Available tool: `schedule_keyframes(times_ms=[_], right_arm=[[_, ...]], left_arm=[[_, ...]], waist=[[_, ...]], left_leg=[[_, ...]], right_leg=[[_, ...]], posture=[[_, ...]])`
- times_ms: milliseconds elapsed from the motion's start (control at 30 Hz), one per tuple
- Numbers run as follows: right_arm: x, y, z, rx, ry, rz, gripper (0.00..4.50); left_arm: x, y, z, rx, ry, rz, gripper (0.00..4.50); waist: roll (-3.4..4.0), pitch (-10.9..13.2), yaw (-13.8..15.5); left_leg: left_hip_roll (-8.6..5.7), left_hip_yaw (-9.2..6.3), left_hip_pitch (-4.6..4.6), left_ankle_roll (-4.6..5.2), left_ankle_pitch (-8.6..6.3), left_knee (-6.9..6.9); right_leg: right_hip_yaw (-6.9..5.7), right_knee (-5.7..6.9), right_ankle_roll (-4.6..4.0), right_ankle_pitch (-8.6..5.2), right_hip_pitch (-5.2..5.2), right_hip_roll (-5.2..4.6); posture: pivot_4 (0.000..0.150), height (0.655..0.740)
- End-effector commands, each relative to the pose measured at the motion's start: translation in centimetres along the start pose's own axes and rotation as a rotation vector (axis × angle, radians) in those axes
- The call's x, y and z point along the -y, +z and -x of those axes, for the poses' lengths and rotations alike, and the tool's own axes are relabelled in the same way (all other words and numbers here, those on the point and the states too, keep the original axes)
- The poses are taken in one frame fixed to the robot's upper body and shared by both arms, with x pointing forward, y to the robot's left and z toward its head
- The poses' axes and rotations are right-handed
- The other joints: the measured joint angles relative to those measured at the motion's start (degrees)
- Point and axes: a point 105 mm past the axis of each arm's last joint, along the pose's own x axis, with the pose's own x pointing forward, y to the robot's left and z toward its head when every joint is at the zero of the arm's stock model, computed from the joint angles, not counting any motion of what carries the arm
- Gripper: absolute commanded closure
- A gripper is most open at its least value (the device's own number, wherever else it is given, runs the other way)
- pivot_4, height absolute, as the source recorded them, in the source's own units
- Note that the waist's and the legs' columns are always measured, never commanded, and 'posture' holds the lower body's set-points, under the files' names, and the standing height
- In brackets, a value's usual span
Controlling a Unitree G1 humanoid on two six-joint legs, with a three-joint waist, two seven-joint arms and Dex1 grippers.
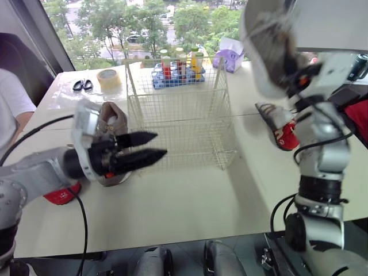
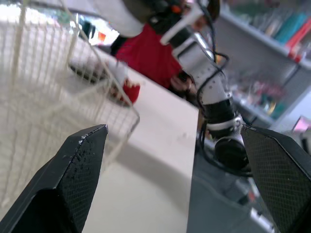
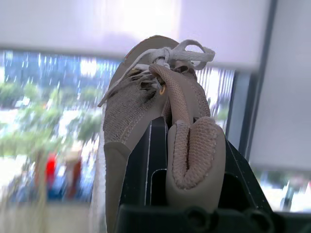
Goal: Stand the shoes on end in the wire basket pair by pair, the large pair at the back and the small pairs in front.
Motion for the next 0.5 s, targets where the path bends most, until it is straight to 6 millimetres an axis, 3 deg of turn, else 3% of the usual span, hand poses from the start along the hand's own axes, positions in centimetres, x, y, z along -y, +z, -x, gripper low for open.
schedule_keyframes(times_ms=[33, 133, 267, 500], right_arm=[[0.0, 6.7, -1.5, 0.189, 0.149, 0.077, 4.21], [-2.6, 9.7, -1.9, 0.231, 0.457, 0.169, 4.21], [-5.5, 12.9, -1.3, 0.270, 0.755, 0.206, 4.21], [-9.7, 13.4, 1.2, 0.263, 1.032, 0.205, 4.21]], left_arm=[[-0.9, 5.8, 1.0, 0.200, 0.058, -0.061, 0.00], [-2.0, 9.2, 2.0, 0.294, 0.083, -0.073, 0.00], [-4.2, 11.1, 2.1, 0.288, 0.164, -0.130, 0.00], [-4.7, 13.4, 2.3, 0.354, 0.122, -0.118, 0.00]], waist=[[-0.01, 0.02, -0.03], [-0.01, 0.03, -0.24], [-0.02, 0.04, -0.65], [-0.32, 0.09, 0.10]], left_leg=[[-0.01, 0.01, -0.02, -0.01, 0.01, -0.01], [-0.04, 0.05, -0.02, 0.03, 0.00, -0.04], [-0.01, 0.11, 0.06, 0.03, 0.00, -0.12], [0.02, 0.13, 0.03, 0.02, 0.01, -0.02]], right_leg=[[0.00, -0.01, 0.00, 0.00, -0.02, 0.00], [0.02, -0.03, 0.01, 0.01, -0.05, 0.01], [0.06, 0.03, 0.02, 0.01, -0.10, 0.09], [0.05, 0.03, 0.02, 0.02, -0.01, -0.02]], posture=[[0.150, 0.7400], [0.150, 0.7400], [0.150, 0.7400], [0.150, 0.7400]])
